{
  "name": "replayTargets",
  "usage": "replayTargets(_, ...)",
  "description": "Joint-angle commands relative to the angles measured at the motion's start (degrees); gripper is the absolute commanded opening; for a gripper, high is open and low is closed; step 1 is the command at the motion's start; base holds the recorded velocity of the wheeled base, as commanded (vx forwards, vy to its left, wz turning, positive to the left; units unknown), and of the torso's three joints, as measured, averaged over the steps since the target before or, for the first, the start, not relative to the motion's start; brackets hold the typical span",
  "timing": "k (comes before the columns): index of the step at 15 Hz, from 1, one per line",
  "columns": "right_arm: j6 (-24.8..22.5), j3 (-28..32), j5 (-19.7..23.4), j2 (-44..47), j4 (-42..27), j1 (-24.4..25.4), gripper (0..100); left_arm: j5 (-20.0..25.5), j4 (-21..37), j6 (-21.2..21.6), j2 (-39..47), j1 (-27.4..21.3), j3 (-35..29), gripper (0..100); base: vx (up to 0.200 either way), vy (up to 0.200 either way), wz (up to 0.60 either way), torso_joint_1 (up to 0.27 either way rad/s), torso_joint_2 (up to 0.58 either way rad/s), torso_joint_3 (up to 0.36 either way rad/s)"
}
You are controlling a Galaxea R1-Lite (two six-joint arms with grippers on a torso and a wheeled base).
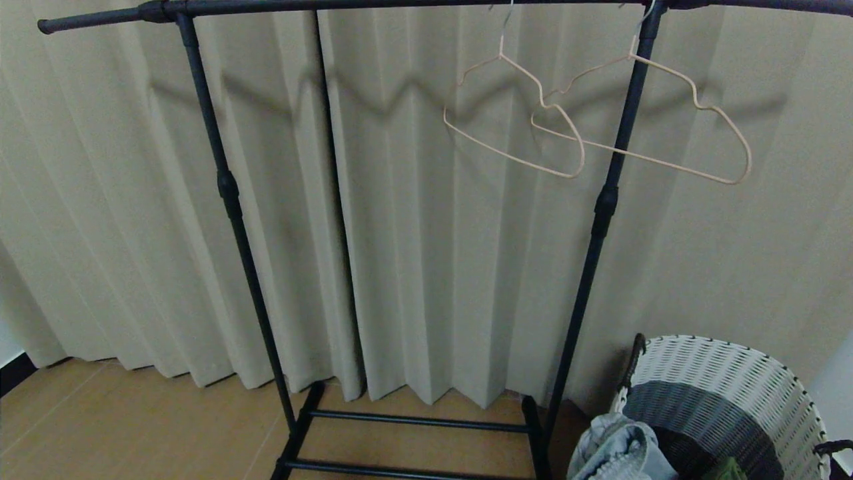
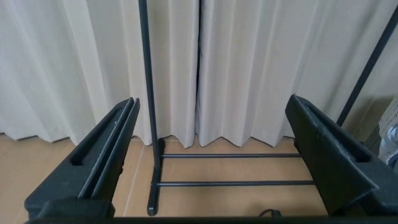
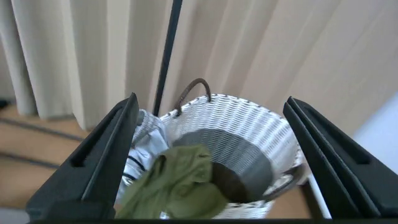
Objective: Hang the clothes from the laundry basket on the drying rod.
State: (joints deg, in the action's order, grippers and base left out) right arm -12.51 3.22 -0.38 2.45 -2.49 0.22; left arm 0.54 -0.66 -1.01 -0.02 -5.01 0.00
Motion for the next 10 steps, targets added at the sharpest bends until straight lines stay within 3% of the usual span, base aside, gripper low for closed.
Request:
replayTargets(1, -6.21, 8.3, -0.15, 16.8, -2.26, 0.31, 100, -0.01, -0.04, -0.04, 0.02, 0.0, 0.0, 100, 0.0, 0.0, 0.0, 0.0, 0.0, 0.0)
replayTargets(2, -11.4, 10.4, -0.33, 25.41, -2.35, -0.13, 100, 0.08, -0.04, -0.04, 0.02, 0.0, 0.0, 100, 0.0, 0.0, 0.0, 0.0, 0.0, 0.0)
replayTargets(4, -23.44, 12.16, -5.16, 39.83, -2.0, -1.63, 100, -0.01, -0.04, -0.04, 0.02, 0.0, 0.0, 100, 0.0, 0.0, 0.0, 0.0, 0.0, 0.0)
replayTargets(5, -26.87, 12.34, -6.83, 44.92, -1.73, -1.89, 100, -0.01, -0.04, -0.04, 0.02, 0.0, 0.0, 100, 0.0, 0.0, 0.0, 0.0, 0.0, 0.0)
replayTargets(7, -30.73, 12.25, -7.27, 56.26, -1.12, -1.71, 100, -0.01, -0.04, -0.04, 0.02, 0.0, 0.0, 100, 0.0, 0.0, 0.0, 0.0, 0.0, 0.0)
replayTargets(10, -31.17, 11.81, -6.92, 65.66, -1.03, -0.4, 100, -0.01, -0.04, -0.04, 0.02, 0.0, 0.0, 100, 0.0, 0.0, 0.0, 0.0, 0.0, 0.0)
